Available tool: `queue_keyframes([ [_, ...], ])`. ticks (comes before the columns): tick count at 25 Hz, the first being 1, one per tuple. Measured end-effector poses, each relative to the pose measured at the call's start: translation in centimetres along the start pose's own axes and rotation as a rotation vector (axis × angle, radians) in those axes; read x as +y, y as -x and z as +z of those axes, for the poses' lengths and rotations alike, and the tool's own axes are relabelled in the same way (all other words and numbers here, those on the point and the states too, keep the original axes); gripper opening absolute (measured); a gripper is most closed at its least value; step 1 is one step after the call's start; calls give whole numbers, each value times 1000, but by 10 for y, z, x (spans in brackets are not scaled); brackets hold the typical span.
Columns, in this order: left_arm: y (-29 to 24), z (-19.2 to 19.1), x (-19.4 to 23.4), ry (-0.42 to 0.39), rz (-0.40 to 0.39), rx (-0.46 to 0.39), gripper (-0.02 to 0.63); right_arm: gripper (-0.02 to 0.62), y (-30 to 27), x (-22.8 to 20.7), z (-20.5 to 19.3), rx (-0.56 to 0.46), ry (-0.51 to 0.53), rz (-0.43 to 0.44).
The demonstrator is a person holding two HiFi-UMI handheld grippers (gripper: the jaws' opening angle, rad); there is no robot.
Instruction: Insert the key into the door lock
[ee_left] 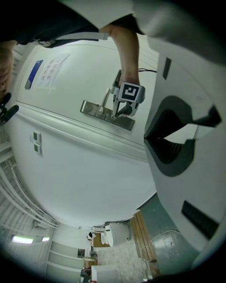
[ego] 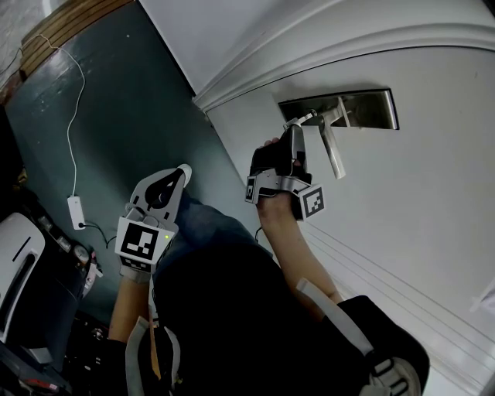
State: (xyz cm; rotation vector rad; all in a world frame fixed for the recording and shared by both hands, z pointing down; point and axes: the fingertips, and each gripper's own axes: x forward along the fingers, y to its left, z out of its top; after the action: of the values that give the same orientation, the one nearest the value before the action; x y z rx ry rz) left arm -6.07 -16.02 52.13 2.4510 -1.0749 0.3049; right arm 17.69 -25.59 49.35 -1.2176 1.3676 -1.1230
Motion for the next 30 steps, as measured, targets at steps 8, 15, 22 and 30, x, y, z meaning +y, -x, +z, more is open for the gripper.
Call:
queue_keyframes([
  [8,4,-1,-2,25,6,10,8,32,-1,4,-2,-5,-11,-11],
  [15,6,-3,-3,17,11,4,8,32,0,4,-3,-20,-29,-16],
  [22,13,-8,-3,16,13,5,8,32,0,8,-4,-36,-58,-35],
  [30,17,-3,-3,24,15,4,8,32,0,10,-5,-48,-71,-56],
])
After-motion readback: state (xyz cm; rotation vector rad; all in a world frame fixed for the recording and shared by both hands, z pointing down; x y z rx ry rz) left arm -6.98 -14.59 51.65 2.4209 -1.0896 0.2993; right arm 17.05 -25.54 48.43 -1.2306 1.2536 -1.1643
